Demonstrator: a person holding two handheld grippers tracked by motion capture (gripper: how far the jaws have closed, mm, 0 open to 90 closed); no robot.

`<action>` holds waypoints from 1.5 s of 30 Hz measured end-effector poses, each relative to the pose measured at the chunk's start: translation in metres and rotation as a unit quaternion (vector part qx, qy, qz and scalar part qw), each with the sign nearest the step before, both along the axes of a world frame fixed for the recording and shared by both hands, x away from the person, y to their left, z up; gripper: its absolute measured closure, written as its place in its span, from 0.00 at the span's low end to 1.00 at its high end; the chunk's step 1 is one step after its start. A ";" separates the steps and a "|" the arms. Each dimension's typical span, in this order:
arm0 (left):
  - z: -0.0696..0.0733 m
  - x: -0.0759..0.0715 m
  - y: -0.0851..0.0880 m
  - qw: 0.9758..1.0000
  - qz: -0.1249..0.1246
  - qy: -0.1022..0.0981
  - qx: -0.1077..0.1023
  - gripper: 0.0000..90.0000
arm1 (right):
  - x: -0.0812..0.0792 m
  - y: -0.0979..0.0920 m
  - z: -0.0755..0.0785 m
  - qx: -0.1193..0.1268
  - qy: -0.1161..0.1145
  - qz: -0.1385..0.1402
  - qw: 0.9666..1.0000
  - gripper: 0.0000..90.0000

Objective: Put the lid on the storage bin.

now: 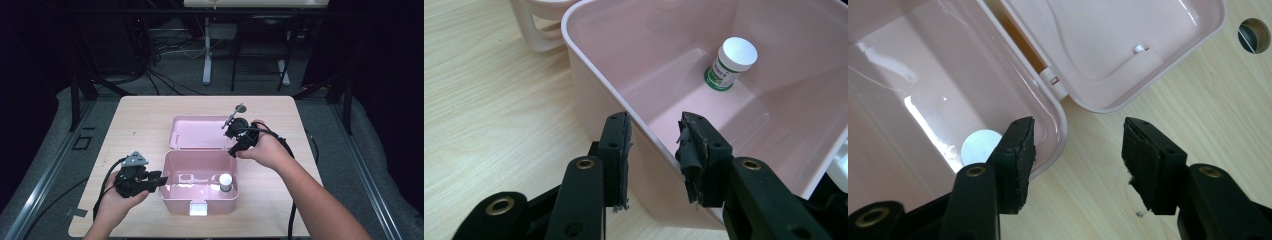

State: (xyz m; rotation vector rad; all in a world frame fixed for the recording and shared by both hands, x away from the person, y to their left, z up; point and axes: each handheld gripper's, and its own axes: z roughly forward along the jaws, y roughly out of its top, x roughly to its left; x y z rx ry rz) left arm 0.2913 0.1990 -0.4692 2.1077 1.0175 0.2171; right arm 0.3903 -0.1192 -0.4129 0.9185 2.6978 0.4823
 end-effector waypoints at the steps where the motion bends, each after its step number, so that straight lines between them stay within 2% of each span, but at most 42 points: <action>1: 0.000 0.000 0.000 1.000 0.000 0.000 0.000 0.72 | 0.001 0.000 0.000 0.002 -0.002 -0.003 1.000 0.52; 9: 0.000 0.000 0.000 1.000 -0.002 -0.002 0.003 0.72 | 0.009 -0.002 0.000 0.018 -0.006 -0.032 0.999 0.53; 14: 0.000 0.000 0.000 1.000 -0.001 -0.002 0.000 0.72 | 0.017 -0.003 0.000 0.034 -0.012 -0.057 0.998 0.53; 17: 0.000 0.000 0.000 1.000 -0.001 -0.003 0.001 0.72 | 0.021 -0.003 0.000 0.043 -0.006 -0.073 0.996 0.54; 25: -0.001 0.000 0.000 1.000 -0.001 -0.002 -0.001 0.72 | 0.028 -0.004 -0.004 0.045 -0.011 -0.093 0.995 0.55; 36: -0.001 0.001 0.000 1.000 -0.002 -0.001 0.000 0.72 | 0.033 -0.006 -0.006 0.081 -0.010 -0.132 0.988 0.56; 45: -0.001 0.000 0.000 1.000 0.001 0.001 -0.004 0.72 | 0.038 -0.005 -0.011 0.088 -0.002 -0.146 0.985 0.56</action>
